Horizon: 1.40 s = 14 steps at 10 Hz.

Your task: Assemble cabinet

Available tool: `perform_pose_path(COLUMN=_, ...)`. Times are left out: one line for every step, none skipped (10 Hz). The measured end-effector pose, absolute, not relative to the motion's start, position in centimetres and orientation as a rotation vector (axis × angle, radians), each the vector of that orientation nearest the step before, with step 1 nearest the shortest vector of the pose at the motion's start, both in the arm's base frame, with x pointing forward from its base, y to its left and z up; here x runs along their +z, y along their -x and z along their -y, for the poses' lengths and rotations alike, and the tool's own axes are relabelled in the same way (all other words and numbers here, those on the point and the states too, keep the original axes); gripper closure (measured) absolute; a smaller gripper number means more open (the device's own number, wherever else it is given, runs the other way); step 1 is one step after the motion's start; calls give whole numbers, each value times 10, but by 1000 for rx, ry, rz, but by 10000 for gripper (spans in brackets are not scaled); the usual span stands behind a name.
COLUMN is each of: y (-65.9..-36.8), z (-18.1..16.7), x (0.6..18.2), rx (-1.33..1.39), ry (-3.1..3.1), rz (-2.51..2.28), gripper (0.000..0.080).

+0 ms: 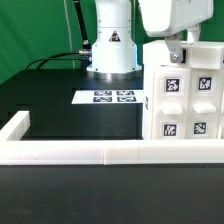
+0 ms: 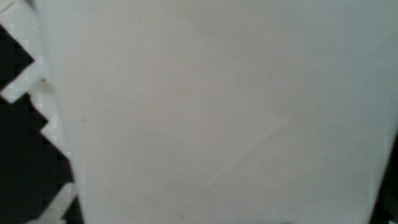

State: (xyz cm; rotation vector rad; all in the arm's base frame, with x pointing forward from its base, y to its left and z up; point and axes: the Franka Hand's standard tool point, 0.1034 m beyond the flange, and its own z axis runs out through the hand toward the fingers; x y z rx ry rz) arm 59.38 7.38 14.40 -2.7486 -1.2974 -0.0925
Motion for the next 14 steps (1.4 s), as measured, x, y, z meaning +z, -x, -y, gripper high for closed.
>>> perform_pose_path(y=-594, z=-74, x=144, rx=-86, ry=2802, rz=1173, gripper=250)
perform_pose_path(y=-594, z=-74, x=144, rx=-82, ry=2838, rz=1079, gripper=250)
perform_pose_path(y=-594, z=-74, x=144, rx=-79, ry=2858, rz=1019, gripper=250)
perform_pose_path(y=-596, z=-73, x=145, rx=-102, ry=2903, rz=866, gripper=250)
perform_pose_path(y=-597, z=-73, x=145, rx=-140, ry=2933, rz=750, gripper=250)
perform_pose_path(y=-596, z=-72, x=144, rx=-163, ry=2943, rz=694, gripper=250)
perform_pose_path(y=-599, z=-72, x=145, rx=-190, ry=2970, rz=541, gripper=250)
perform_pose_path(y=-600, z=-73, x=145, rx=-204, ry=2988, rz=418, gripper=250)
perform_pose_path(y=-600, z=-73, x=145, rx=-204, ry=2998, rz=321, gripper=249)
perform_pose_path(y=-600, z=-73, x=144, rx=-197, ry=3003, rz=219, gripper=249)
perform_pose_path(y=-601, z=-72, x=144, rx=-192, ry=3005, rz=125, gripper=249)
perform_pose_path(y=-601, z=-72, x=144, rx=-184, ry=3003, rz=3, gripper=249)
perform_pose_path(y=-601, z=-70, x=144, rx=-175, ry=2996, rz=-140, gripper=249)
perform_pose_path(y=-601, z=-69, x=145, rx=-169, ry=2987, rz=-237, gripper=249)
